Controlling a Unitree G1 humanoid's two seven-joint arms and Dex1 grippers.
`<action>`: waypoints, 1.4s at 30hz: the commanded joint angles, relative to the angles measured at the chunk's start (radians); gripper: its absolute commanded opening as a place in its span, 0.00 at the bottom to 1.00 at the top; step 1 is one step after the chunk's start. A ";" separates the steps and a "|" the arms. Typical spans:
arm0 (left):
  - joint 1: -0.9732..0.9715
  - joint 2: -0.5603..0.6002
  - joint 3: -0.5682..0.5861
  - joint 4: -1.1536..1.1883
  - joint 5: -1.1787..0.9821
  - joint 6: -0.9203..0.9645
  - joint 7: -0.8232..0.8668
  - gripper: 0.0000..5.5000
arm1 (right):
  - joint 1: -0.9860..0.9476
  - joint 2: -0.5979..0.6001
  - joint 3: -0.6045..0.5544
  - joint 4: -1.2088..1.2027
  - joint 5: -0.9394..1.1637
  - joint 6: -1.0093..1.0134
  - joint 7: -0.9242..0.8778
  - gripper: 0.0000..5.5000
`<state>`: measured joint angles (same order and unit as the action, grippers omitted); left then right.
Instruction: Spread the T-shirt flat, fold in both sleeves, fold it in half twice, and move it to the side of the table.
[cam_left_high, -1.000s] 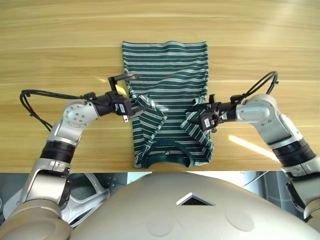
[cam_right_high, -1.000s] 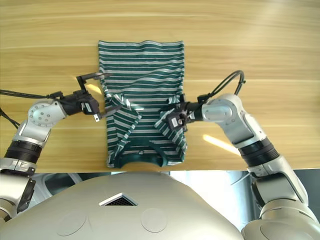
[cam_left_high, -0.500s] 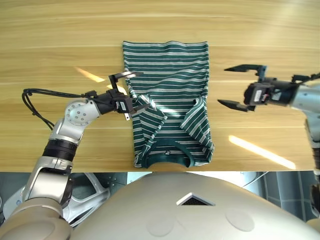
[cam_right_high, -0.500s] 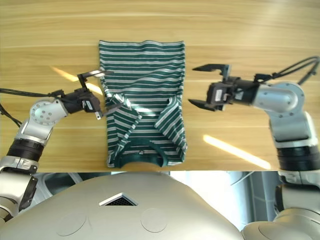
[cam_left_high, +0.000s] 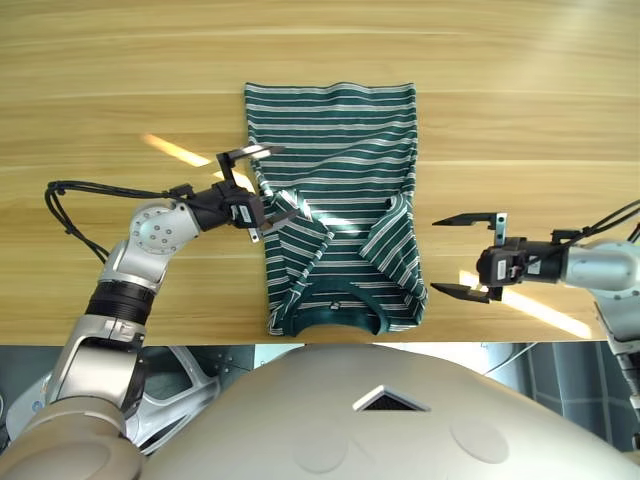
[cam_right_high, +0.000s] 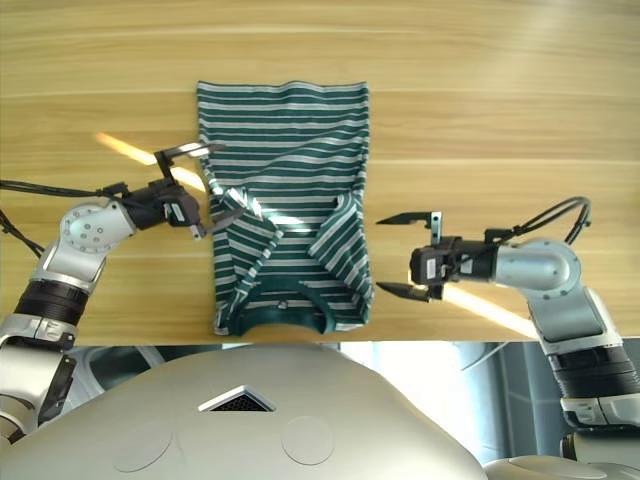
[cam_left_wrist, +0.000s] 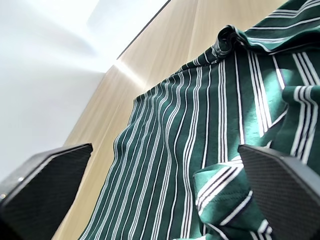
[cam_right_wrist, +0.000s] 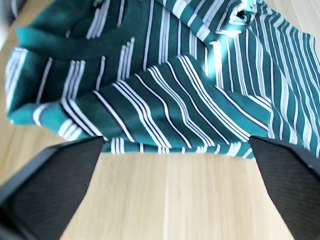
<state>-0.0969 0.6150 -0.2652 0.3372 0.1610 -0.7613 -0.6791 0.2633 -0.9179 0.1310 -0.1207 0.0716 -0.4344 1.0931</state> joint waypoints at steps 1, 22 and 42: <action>-0.005 0.013 0.006 0.008 -0.004 -0.003 -0.001 0.98 | 0.020 0.000 0.025 -0.066 -0.004 -0.002 0.000 0.97; -0.001 0.018 0.005 0.006 -0.007 -0.004 -0.004 0.98 | 0.007 0.054 0.126 -0.111 0.000 0.027 -0.029 0.97; -0.020 0.010 0.003 0.031 -0.003 -0.011 -0.001 0.98 | 0.001 0.002 -0.041 0.033 -0.015 0.010 -0.051 0.97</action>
<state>-0.0996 0.6191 -0.2649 0.3583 0.1591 -0.7648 -0.6794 0.2793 -0.9197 0.0732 -0.0936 0.0767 -0.4226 1.0373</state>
